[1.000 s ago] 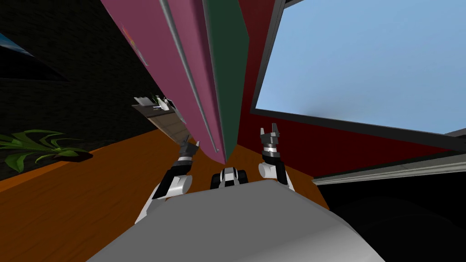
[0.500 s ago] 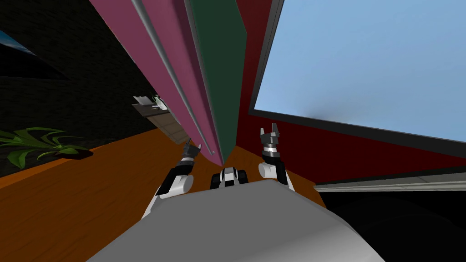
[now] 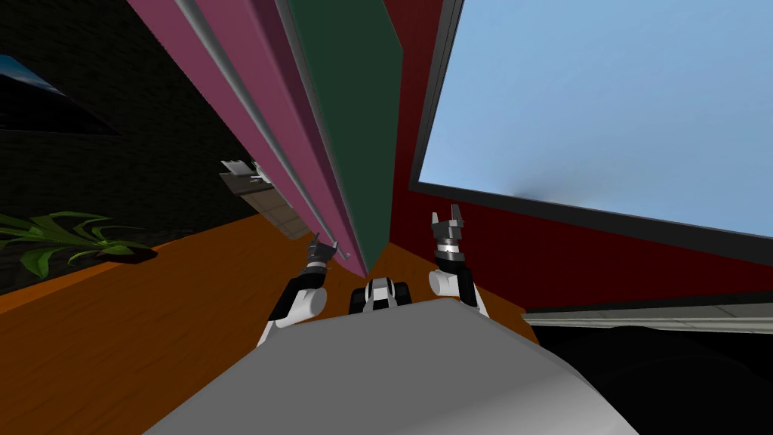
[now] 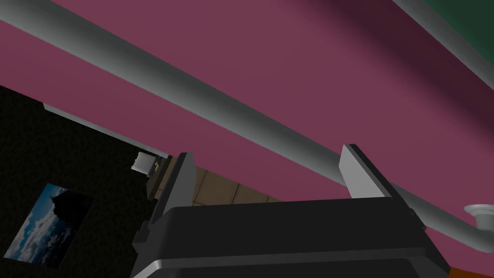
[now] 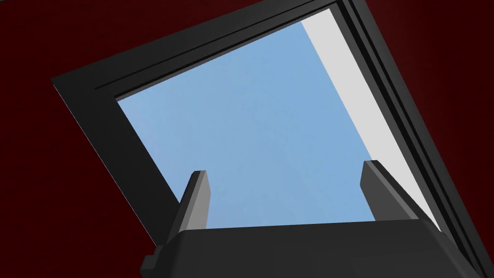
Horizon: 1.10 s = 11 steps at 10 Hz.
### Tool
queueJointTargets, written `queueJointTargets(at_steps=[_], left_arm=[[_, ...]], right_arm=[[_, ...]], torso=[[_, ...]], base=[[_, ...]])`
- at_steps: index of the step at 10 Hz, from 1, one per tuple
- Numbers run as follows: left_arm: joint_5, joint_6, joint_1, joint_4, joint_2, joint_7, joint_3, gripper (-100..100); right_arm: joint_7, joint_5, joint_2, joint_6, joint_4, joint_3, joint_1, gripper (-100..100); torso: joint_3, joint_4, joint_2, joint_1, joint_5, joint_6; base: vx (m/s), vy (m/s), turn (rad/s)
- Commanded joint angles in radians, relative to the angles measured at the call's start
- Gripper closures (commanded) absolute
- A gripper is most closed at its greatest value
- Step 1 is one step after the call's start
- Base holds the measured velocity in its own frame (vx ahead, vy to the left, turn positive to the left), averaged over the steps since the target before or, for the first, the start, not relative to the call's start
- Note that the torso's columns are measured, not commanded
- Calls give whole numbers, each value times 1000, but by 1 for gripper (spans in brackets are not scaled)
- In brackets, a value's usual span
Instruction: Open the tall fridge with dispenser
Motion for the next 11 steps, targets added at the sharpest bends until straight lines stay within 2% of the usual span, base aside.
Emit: queueJointTargets(at_steps=[1,2,3,5,6,9,10,11], left_arm=[[2,2,-1,4,-22,1,0,-100],[2,3,-2,4,-24,1,0,-100],[2,3,-2,4,-23,1,0,100],[15,5,-4,-1,12,7,-28,100],[15,5,-4,-1,12,7,-28,100],[28,6,-6,-6,48,13,-56,100],[35,7,-7,-9,66,16,-69,100],[35,7,-7,-9,66,16,-69,100]], right_arm=[[0,0,0,0,0,0,0,0],[0,0,0,0,0,0,0,0],[0,0,0,0,0,0,0,0],[0,0,0,0,0,0,0,0],[0,0,-1,0,0,0,0,0],[0,0,0,0,0,0,0,0],[0,0,0,0,0,0,0,0],[0,0,-1,0,0,0,0,0]], torso=[[0,0,0,-1,0,0],[0,0,0,-1,0,0],[0,0,0,-1,0,0],[2,1,3,4,1,0],[2,1,3,10,3,0],[0,0,0,-7,-2,0],[0,0,-1,-5,-2,0],[-1,-1,-2,-1,0,0]], base=[[6,-12,1],[0,0,0],[0,0,0],[-82,200,-160],[-101,300,-74],[-148,256,-89],[-137,303,-169],[-113,241,-74]])
